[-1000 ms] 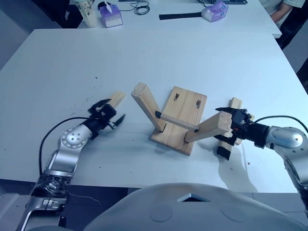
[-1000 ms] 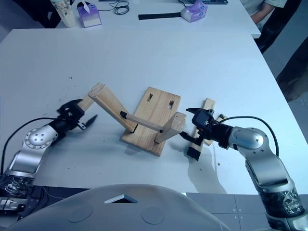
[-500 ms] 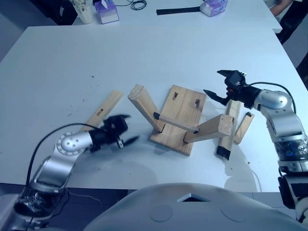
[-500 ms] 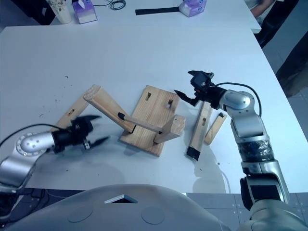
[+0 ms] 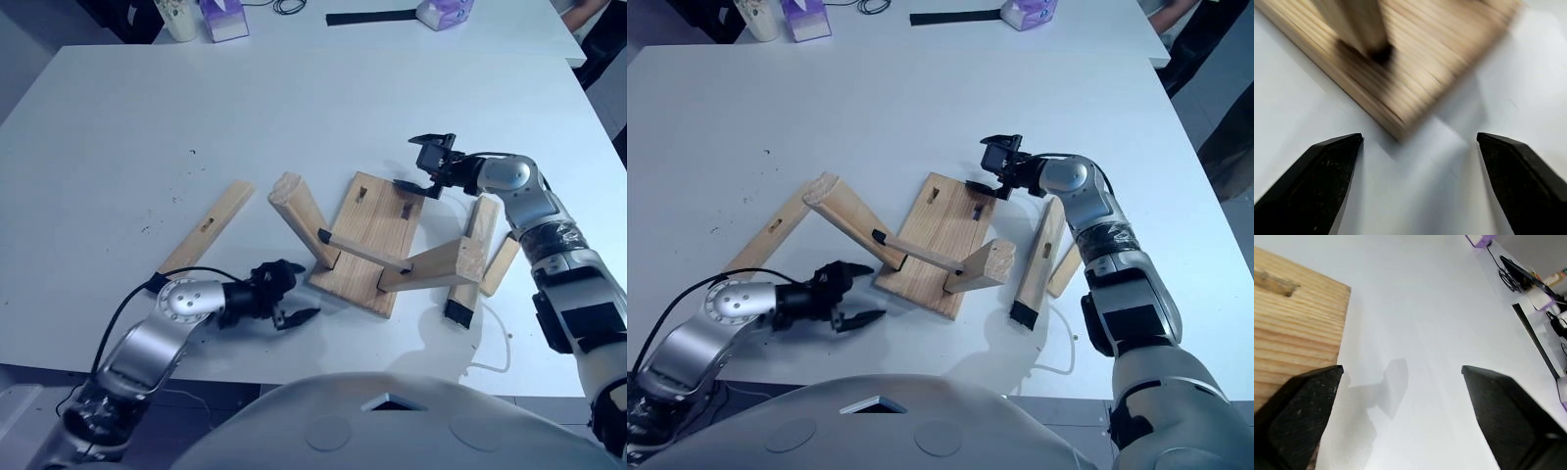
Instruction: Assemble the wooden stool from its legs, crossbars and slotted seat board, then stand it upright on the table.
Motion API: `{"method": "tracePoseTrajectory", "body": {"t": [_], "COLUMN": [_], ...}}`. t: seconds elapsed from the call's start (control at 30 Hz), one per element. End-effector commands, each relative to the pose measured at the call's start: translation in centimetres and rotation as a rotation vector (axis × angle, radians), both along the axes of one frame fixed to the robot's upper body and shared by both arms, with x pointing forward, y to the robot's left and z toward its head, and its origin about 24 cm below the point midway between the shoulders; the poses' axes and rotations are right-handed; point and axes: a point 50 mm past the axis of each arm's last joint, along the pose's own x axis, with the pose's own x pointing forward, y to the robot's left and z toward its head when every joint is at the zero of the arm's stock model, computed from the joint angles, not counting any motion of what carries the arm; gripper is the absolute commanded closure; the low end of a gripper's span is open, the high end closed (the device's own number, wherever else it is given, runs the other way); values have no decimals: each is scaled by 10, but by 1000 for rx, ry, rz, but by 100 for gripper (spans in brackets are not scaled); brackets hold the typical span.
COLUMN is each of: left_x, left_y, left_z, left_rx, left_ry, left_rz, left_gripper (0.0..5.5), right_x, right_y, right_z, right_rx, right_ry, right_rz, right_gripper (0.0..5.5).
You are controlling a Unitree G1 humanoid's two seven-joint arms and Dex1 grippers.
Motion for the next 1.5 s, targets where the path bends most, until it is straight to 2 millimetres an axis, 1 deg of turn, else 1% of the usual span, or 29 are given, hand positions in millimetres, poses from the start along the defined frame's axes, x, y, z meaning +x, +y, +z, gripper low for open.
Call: {"method": "tracePoseTrajectory", "body": {"t": [0.03,0.17,0.3,0.4,0.5,0.63,0.7,0.77,0.8,0.83,0.87,0.9,0.97,1.0,1.03,1.13,1.23,1.37,1.43,1.5], "left_x": [30,49,67,82,97,117,126,134,134,132,126,116,91,78,65,39,19,5,3,5], "left_y": [11,22,31,32,28,21,23,38,48,56,65,71,81,81,80,69,61,51,45,36], "left_z": [-6,-7,-8,-7,-1,17,35,60,71,79,85,87,80,74,68,53,40,27,18,6], "left_rx": [70,128,183,179,141,75,14,-1,12,25,49,69,104,118,123,101,98,92,100,118], "left_ry": [-55,-115,-188,-237,-307,-418,-491,-605,-659,-693,-722,-717,-642,-590,-533,-366,-257,-152,-120,-113], "left_rz": [193,266,308,364,420,485,522,561,567,570,551,512,419,357,307,166,74,18,2,-6], "left_gripper": [113,113,113,113,113,113,113,113,113,113,113,113,113,113,113,113,113,113,113,113], "right_x": [-15,-18,-28,-38,-49,-67,-75,-76,-74,-72,-66,-60,-49,-45,-40,-30,-16,-2,-2,-6], "right_y": [-18,-19,-24,-23,-22,-19,-20,-24,-27,-28,-30,-31,-32,-32,-32,-34,-30,-21,-20,-20], "right_z": [-27,-25,-21,-12,-2,17,29,42,47,50,53,56,57,54,50,35,22,4,-4,-11], "right_rx": [-142,-154,-177,-171,-167,-133,-107,-77,-64,-53,-26,2,52,70,80,92,95,40,-8,-35], "right_ry": [161,173,185,186,187,184,178,152,130,112,83,49,-10,-32,-46,-81,-106,-100,-68,-20], "right_rz": [40,66,133,181,226,253,242,196,165,137,91,45,-38,-74,-102,-177,-211,-181,-139,-91], "right_gripper": [102,102,102,102,102,102,102,102,102,102,102,102,102,102,102,102,102,102,102,102]}}
